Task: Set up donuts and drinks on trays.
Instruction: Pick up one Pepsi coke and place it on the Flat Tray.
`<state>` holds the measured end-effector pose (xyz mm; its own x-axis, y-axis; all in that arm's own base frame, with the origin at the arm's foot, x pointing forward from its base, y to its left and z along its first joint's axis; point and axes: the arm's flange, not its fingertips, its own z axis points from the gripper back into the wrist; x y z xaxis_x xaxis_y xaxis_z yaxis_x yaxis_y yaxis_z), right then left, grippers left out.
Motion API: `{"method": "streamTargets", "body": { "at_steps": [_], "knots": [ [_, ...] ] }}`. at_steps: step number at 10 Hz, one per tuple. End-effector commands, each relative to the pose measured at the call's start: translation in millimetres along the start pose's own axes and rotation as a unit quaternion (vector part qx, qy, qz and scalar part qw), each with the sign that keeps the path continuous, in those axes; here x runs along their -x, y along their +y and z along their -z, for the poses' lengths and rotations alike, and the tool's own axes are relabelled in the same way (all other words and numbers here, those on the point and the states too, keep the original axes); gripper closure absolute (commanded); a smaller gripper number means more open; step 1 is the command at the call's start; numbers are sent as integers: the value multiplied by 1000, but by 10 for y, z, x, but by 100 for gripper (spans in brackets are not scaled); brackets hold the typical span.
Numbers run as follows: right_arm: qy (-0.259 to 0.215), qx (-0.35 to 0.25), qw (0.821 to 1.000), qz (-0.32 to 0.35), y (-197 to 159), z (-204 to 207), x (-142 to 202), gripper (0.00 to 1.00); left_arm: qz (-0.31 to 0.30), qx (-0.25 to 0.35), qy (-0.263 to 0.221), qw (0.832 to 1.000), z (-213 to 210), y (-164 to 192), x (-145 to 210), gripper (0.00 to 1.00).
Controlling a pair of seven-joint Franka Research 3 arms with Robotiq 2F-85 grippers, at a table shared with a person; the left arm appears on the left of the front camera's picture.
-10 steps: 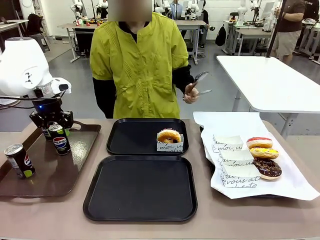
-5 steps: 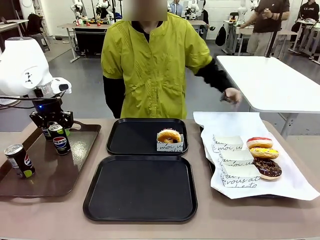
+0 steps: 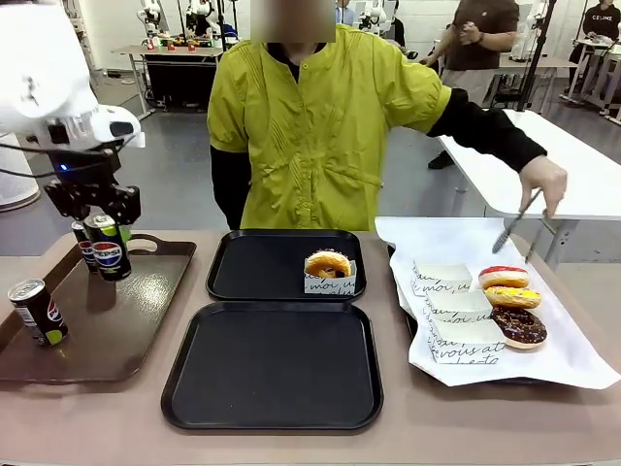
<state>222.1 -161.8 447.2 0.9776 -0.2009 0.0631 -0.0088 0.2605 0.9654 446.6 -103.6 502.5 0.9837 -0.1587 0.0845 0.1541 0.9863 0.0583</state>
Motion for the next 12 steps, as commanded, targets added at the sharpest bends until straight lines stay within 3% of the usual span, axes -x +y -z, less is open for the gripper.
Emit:
{"method": "streamTargets", "body": {
  "at_steps": [1, 4, 5, 9, 12],
  "knots": [
    [0, -3, 1000, -1, -7, 7, 9, 0, 6, -21, 3, 1000, -331, -88, 262, 42],
    [0, -3, 1000, -1, -7, 7, 9, 0, -31, 17, -4, 999, -574, 6, 423, 42],
    [0, -3, 1000, -1, -7, 7, 9, 0, 8, -12, 2, 1000, -531, -95, 402, 42],
    [0, -3, 1000, -1, -7, 7, 9, 0, 1, -5, 7, 1000, -523, -81, 420, 42],
    [0, -3, 1000, -1, -7, 7, 9, 0, 31, -21, -2, 999, -358, -638, -230, 42]
  ]
}}
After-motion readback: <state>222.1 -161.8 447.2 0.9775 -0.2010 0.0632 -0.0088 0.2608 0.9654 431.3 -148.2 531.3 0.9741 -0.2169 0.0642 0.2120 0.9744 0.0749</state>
